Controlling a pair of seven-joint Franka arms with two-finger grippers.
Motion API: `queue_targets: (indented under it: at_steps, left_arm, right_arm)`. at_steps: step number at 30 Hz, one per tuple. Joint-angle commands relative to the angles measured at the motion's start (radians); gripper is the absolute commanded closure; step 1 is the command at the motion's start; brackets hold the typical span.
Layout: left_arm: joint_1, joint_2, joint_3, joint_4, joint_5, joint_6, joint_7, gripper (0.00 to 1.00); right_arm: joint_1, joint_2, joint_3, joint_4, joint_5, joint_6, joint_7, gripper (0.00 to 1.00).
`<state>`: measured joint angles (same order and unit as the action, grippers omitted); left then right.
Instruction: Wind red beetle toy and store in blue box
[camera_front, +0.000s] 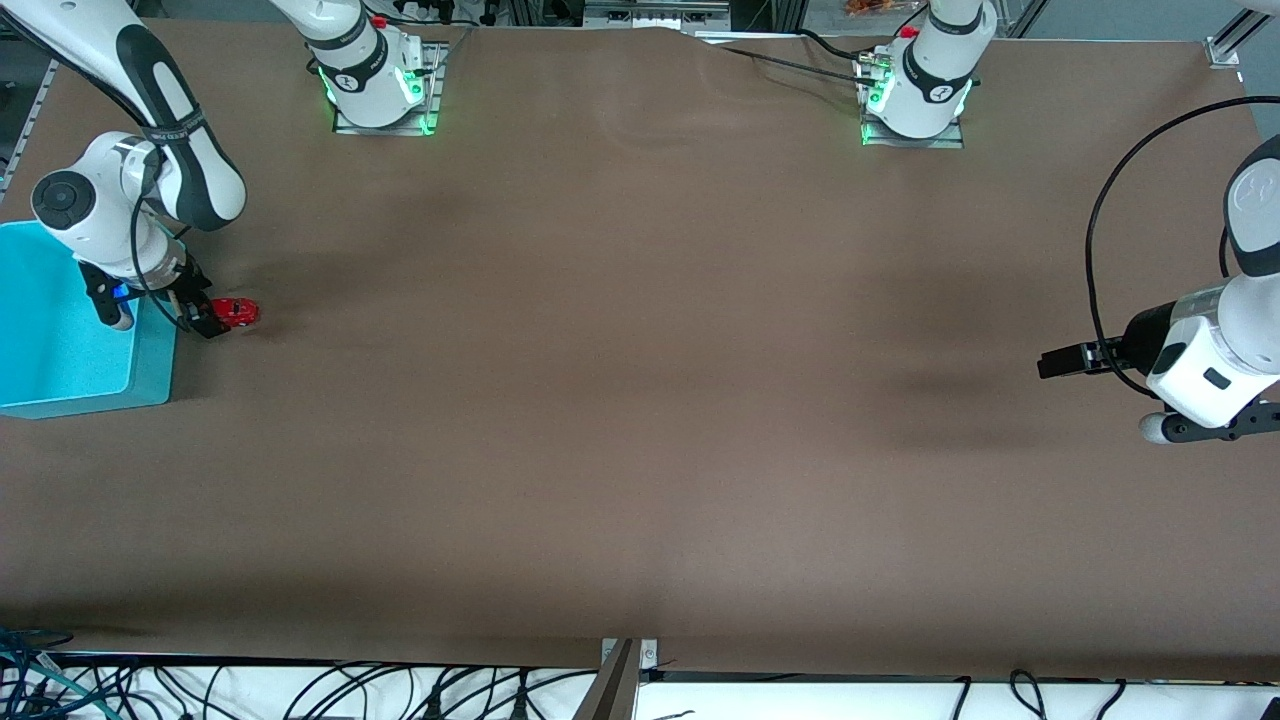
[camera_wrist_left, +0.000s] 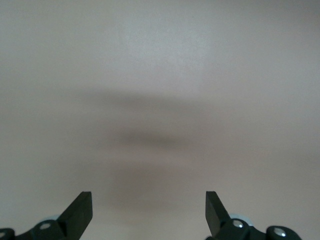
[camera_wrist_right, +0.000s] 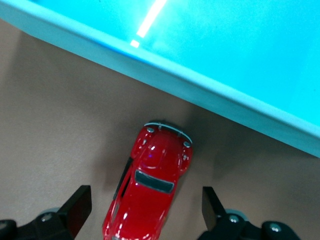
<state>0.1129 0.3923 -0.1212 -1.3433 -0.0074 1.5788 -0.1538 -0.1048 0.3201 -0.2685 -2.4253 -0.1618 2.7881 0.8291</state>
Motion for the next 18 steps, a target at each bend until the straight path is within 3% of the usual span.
queue_targets:
  at_steps: [1,7,14,15,18]
  left_arm:
    - [0.002,0.019,0.003,0.036,-0.008,-0.013,0.019,0.0]
    - [0.005,0.019,0.003,0.036,-0.008,-0.013,0.019,0.0]
    - [0.005,0.019,0.003,0.036,-0.01,-0.013,0.019,0.0]
    - [0.005,0.02,0.003,0.036,-0.01,-0.013,0.019,0.0]
    - [0.005,0.019,0.003,0.036,-0.008,-0.013,0.019,0.0]
  right_arm:
    - [-0.009,0.017,0.005,-0.008,-0.018,0.039,0.042,0.23]
    - [-0.009,0.025,0.008,-0.009,-0.019,0.044,0.059,0.38]
    - [-0.009,0.031,0.009,-0.009,-0.019,0.067,0.102,0.95]
    - [-0.009,0.031,0.009,-0.009,-0.019,0.067,0.105,1.0]
    - [-0.007,0.028,0.012,-0.009,-0.021,0.065,0.107,1.0]
